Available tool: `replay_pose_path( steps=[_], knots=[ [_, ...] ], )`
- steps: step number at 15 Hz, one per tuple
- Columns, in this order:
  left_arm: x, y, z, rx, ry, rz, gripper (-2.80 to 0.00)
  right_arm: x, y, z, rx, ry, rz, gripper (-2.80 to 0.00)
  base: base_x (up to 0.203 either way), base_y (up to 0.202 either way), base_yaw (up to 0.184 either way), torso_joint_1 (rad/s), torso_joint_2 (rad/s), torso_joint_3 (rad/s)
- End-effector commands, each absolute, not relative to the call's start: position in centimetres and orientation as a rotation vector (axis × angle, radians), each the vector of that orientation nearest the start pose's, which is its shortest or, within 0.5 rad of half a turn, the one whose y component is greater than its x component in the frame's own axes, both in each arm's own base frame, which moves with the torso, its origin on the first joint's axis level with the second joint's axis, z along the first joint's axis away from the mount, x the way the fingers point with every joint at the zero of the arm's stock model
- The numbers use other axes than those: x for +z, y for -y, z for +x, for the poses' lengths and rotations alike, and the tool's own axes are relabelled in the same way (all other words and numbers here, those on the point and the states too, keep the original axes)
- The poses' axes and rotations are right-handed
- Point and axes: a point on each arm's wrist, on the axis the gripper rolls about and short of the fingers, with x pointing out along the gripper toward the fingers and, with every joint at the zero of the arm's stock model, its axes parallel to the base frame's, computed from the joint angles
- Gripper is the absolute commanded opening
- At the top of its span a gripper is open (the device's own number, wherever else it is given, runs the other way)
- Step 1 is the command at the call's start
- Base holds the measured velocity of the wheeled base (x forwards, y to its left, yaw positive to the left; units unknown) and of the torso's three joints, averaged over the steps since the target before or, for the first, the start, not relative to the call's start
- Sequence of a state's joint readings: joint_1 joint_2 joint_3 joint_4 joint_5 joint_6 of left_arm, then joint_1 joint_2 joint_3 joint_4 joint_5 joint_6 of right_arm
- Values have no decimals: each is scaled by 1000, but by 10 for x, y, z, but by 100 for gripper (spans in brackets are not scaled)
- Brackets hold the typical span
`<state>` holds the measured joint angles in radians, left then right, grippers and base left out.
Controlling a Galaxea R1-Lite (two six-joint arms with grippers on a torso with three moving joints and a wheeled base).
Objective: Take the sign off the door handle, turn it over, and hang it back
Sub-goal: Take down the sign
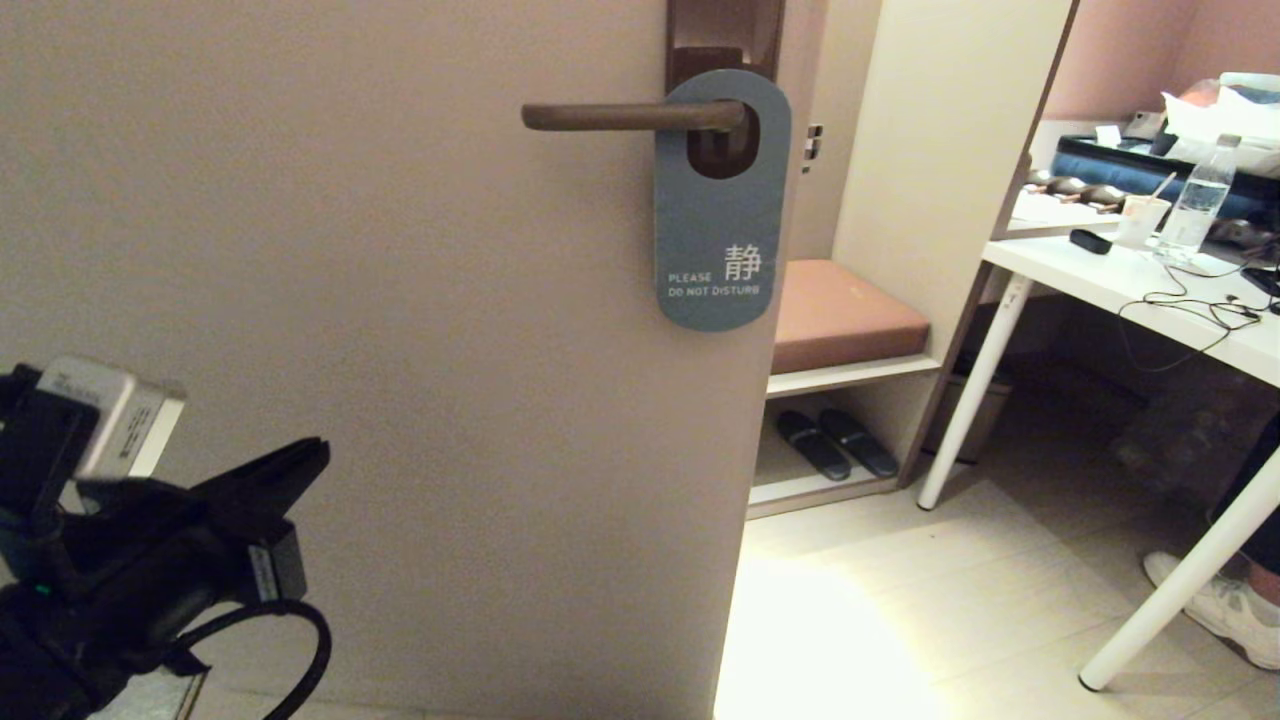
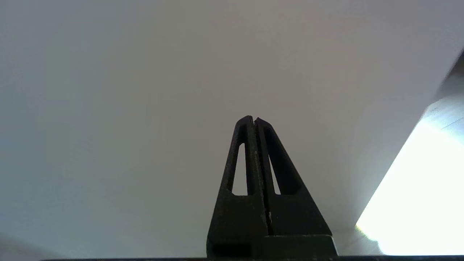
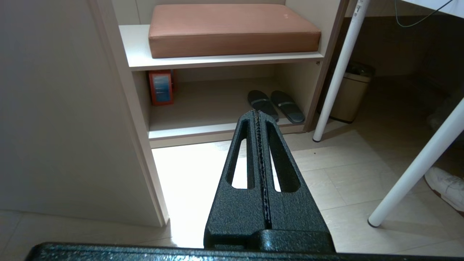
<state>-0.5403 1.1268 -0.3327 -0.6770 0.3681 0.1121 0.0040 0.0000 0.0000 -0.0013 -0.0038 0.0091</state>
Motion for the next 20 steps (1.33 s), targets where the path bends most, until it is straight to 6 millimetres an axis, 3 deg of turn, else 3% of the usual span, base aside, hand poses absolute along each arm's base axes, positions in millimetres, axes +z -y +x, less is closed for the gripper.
replay_pose_path(
  steps=[1, 4, 8, 15, 20],
  knots=[
    [165, 49, 109, -130, -109, 171, -280, 76, 0, -23, 2, 2, 9, -280, 0, 0, 0, 0, 0, 0],
    [141, 22, 81, -47, -96, 201, -280, 76, 0, -23, 2, 2, 9, -280, 0, 0, 0, 0, 0, 0],
    [128, 6, 51, -80, -90, 209, -280, 76, 0, -23, 2, 2, 9, -280, 0, 0, 0, 0, 0, 0],
    [94, 2, 5, -47, -157, 181, -280, 76, 0, -23, 2, 2, 9, -280, 0, 0, 0, 0, 0, 0],
    [88, 1, -3, -37, -138, 165, -280, 76, 0, -23, 2, 2, 9, -280, 0, 0, 0, 0, 0, 0]
  ],
)
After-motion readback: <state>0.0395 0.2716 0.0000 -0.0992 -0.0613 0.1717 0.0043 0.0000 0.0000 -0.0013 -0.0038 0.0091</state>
